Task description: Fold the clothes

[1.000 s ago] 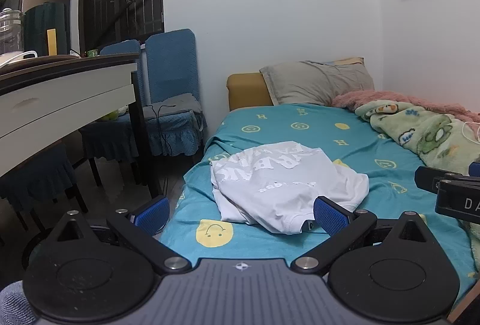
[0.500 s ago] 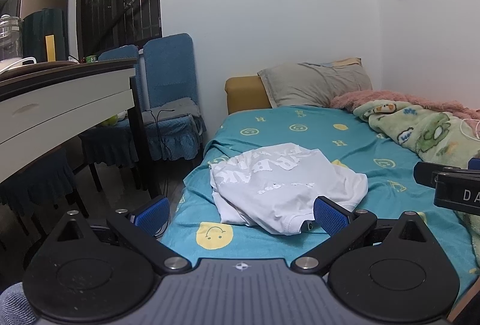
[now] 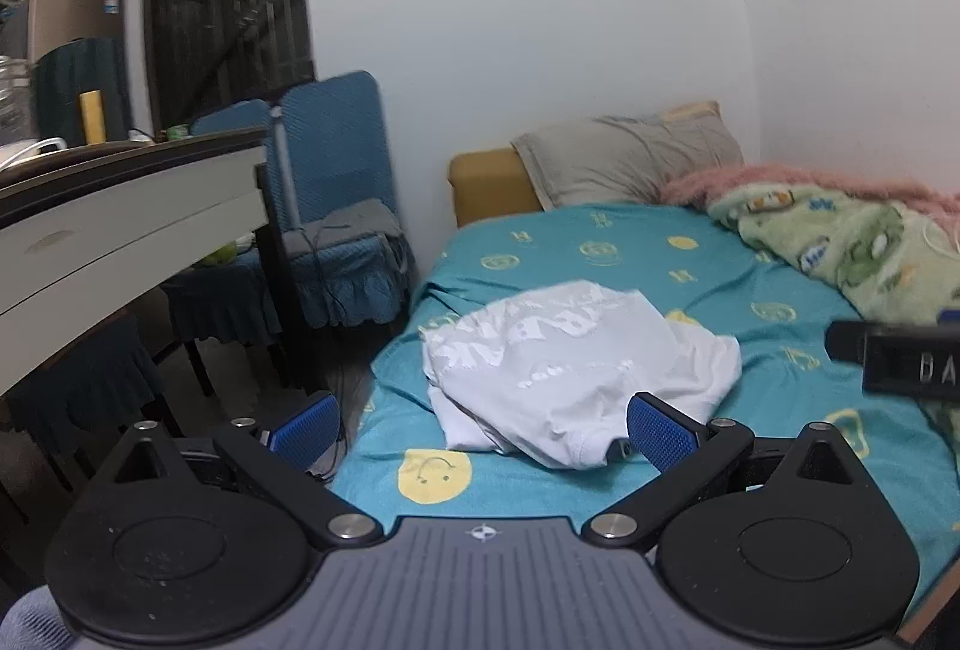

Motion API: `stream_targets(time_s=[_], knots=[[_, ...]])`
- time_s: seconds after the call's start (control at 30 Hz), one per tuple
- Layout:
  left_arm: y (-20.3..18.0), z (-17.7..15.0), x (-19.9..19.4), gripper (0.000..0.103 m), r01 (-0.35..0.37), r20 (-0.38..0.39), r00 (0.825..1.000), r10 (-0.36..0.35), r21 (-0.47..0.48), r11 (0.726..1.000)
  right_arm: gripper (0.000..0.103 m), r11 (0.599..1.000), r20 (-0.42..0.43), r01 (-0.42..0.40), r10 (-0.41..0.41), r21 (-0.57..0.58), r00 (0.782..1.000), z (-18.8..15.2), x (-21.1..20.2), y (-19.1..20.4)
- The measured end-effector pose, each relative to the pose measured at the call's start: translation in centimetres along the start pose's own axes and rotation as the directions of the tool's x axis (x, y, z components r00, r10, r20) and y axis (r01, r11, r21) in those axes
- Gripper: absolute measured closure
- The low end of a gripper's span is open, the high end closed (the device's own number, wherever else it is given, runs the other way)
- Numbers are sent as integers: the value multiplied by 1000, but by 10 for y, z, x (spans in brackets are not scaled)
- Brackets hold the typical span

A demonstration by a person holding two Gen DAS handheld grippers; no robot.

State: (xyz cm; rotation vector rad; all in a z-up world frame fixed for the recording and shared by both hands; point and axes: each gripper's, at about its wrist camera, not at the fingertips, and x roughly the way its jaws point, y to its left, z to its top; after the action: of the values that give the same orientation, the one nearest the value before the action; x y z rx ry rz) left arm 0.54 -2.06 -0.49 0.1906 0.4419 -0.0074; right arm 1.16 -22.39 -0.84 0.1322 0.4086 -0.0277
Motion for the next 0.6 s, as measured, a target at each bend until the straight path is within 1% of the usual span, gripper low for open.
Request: stream_targets(time_s=[0.07, 0.1, 0.17, 0.23, 0.27, 0.33, 0.4, 0.5, 0.57, 0.6], knots=[[-4, 4, 15, 0, 64, -68, 996, -62, 26, 998, 14, 1000, 7, -4, 4, 22, 1000, 15, 5, -7], [-4, 8, 26, 0, 98, -101, 990, -96, 17, 995, 14, 999, 16, 0, 0, 34, 1000, 23, 8, -10], [-4, 15, 49, 2, 164, -157, 973, -166, -28, 986, 14, 999, 43, 11, -13, 52, 999, 45, 17, -15], [-6, 21, 73, 3, 220, -200, 953, -228, -62, 973, 14, 997, 69, -10, 5, 73, 998, 69, 30, -21], [-14, 21, 86, 3, 225, -214, 950, -228, -38, 974, 14, 995, 69, -29, 23, 91, 997, 79, 39, -23], [-31, 22, 110, 4, 216, -241, 950, -200, 41, 976, 14, 990, 49, -57, 51, 128, 997, 94, 62, -30], [-49, 19, 133, 6, 200, -262, 952, -159, 136, 970, 14, 987, 41, -61, 55, 149, 998, 99, 86, -35], [-69, 5, 169, 14, 161, -297, 951, -88, 229, 960, 14, 985, 27, -40, 36, 166, 999, 89, 116, -46], [-70, -3, 193, 15, 147, -322, 944, -68, 226, 963, 14, 979, -16, -31, 35, 201, 999, 76, 134, -58], [-68, -7, 201, 15, 131, -316, 947, -52, 233, 964, 14, 974, -42, -27, 37, 224, 998, 69, 141, -63]])
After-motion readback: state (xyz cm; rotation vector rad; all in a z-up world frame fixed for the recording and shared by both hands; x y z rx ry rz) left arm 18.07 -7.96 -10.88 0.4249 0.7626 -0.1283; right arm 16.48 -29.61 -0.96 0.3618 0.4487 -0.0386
